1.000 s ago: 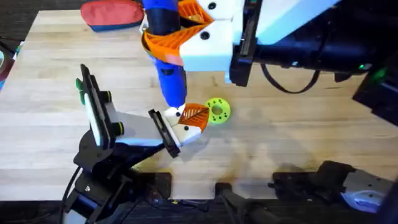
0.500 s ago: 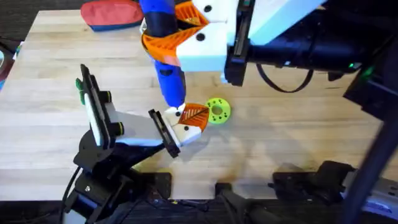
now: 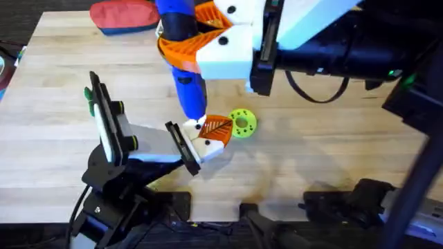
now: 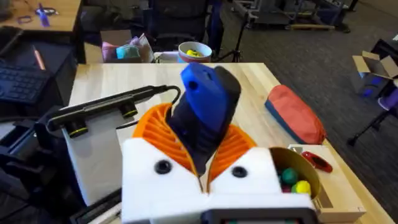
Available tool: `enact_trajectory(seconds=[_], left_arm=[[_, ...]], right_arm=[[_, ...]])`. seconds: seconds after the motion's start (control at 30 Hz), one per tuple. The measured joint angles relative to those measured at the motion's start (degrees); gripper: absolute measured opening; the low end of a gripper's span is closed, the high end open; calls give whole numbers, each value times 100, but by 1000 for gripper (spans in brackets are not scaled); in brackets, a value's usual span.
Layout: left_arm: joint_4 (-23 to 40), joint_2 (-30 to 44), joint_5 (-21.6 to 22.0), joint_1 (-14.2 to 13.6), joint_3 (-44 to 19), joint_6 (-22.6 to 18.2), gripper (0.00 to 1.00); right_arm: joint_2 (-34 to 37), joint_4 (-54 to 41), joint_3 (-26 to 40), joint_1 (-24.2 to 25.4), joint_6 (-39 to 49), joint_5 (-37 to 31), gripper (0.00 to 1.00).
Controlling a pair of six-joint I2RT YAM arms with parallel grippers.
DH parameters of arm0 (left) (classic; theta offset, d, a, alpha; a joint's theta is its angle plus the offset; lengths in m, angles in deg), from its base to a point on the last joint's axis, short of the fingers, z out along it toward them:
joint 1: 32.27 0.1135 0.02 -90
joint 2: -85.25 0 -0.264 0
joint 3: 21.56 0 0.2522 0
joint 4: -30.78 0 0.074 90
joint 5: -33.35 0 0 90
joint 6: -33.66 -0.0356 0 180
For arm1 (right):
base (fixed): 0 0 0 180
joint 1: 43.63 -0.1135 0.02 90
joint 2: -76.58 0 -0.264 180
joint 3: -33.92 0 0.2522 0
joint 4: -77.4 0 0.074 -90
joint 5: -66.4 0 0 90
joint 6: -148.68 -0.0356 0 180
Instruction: Pick up the gripper from the table and insert it into the empty holder that is missing its gripper. Then pick up a screw, insert it into the mounting hole, and use the screwdriver to tighten it. Finally, clean up the table by picking up the vegetable and placing it into the bucket.
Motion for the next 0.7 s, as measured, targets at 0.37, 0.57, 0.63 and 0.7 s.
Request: enact_trajectory(seconds=[0.37, 0.57, 0.63, 0.7], left_arm=[[0, -2, 0, 0, 0, -1, 6], [0, 0, 0, 0, 0, -1, 6], [0, 0, -2, 0, 0, -1, 6], [0, 0, -1, 0, 0, -1, 6]], right_arm=[[0, -2, 0, 0, -47, 0, 7], [0, -13, 0, 0, -140, 0, 7], [0, -13, 0, 0, -151, 0, 7], [-1, -17, 0, 0, -152, 0, 7]])
